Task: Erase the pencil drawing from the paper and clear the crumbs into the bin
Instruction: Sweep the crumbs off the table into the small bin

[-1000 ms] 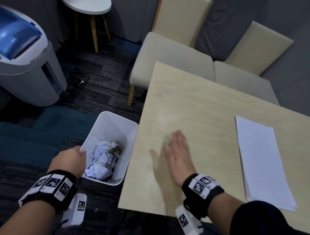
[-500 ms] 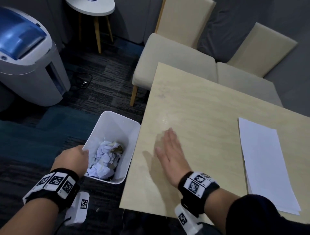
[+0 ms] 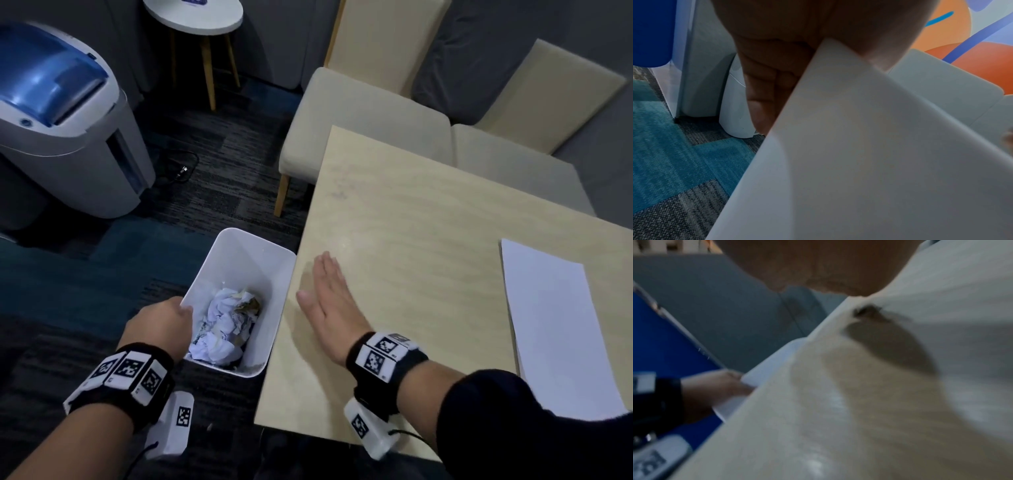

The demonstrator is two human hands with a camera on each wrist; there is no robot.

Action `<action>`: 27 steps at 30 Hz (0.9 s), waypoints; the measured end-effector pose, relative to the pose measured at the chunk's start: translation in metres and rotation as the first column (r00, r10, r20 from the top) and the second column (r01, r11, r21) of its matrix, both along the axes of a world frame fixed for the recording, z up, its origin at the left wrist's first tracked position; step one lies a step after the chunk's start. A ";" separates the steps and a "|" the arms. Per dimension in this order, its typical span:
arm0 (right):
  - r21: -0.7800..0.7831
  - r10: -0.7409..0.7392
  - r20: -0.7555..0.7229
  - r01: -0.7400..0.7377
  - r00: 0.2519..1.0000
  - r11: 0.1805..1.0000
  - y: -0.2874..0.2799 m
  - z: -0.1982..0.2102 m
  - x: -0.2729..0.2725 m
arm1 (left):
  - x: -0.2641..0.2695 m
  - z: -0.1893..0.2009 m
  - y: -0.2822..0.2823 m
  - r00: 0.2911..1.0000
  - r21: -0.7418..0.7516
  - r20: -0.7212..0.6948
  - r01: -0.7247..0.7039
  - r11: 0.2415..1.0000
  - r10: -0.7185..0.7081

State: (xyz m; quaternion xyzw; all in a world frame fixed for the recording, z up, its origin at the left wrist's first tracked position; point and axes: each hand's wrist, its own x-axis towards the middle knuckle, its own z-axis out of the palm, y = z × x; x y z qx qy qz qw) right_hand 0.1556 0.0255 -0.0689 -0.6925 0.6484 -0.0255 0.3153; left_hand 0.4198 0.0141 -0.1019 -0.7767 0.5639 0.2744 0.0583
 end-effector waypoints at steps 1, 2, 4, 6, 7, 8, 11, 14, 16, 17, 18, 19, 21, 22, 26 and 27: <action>-0.025 -0.039 0.045 0.040 0.998 0.999 0.004 0.005 -0.007 | 0.000 -0.001 0.000 1.000 -0.001 0.000 0.004 1.000 -0.004; -0.042 -0.112 0.058 0.114 0.992 0.993 0.009 0.008 -0.018 | 0.001 -0.002 0.000 1.000 -0.002 0.000 0.005 1.000 -0.005; -0.001 -0.308 0.000 0.308 0.951 0.951 0.024 0.010 -0.043 | 0.004 -0.003 0.000 1.000 -0.006 -0.004 0.000 1.000 0.000; 0.111 -0.412 -0.115 0.424 0.904 0.899 0.041 0.008 -0.056 | 0.005 -0.005 0.000 1.000 -0.005 -0.005 -0.007 1.000 0.007; 0.142 -0.402 -0.176 0.428 0.898 0.893 0.049 0.004 -0.055 | 0.006 -0.005 0.000 1.000 -0.006 -0.008 -0.009 1.000 0.009; 0.150 -0.369 -0.225 0.406 0.902 0.902 0.055 0.000 -0.049 | 0.005 -0.005 0.000 1.000 -0.006 -0.010 -0.011 1.000 0.011; 0.100 -0.270 -0.236 0.299 0.934 0.949 0.054 -0.011 -0.011 | 0.003 -0.003 -0.001 1.000 -0.012 -0.015 -0.012 1.000 0.011; 0.036 -0.179 -0.140 0.186 0.974 0.982 0.033 -0.014 0.026 | 0.000 -0.002 0.000 1.000 -0.013 -0.019 -0.013 1.000 0.013; -0.007 -0.140 -0.033 0.140 0.990 0.990 0.022 -0.009 0.036 | -0.002 -0.002 0.001 1.000 -0.008 -0.012 -0.002 1.000 0.002; -0.034 -0.145 0.020 0.145 0.989 0.989 0.019 -0.004 0.034 | -0.001 -0.002 0.001 1.000 -0.007 -0.008 0.003 1.000 -0.003; -0.058 -0.167 0.053 0.170 0.985 0.984 0.019 -0.001 0.028 | -0.001 -0.001 0.001 1.000 -0.007 -0.007 0.004 1.000 -0.004; -0.069 -0.203 0.054 0.207 0.978 0.976 0.021 0.001 0.018 | 0.000 -0.001 0.002 1.000 -0.008 -0.010 0.002 1.000 -0.002; -0.041 -0.303 -0.037 0.302 0.952 0.952 0.028 0.001 -0.009 | 0.003 -0.002 0.002 1.000 -0.015 -0.015 -0.004 1.000 0.004; -0.009 -0.349 -0.103 0.350 0.931 0.937 0.032 -0.002 -0.021 | 0.003 -0.002 0.003 1.000 -0.019 -0.017 -0.007 1.000 0.007; 0.033 -0.277 -0.264 0.295 0.924 0.955 0.035 -0.017 -0.017 | 0.003 -0.007 0.001 1.000 -0.044 -0.022 -0.009 0.999 0.008; 0.025 -0.224 -0.251 0.238 0.942 0.971 0.030 -0.019 -0.005 | 0.003 -0.008 0.000 1.000 -0.050 -0.025 -0.010 0.999 0.009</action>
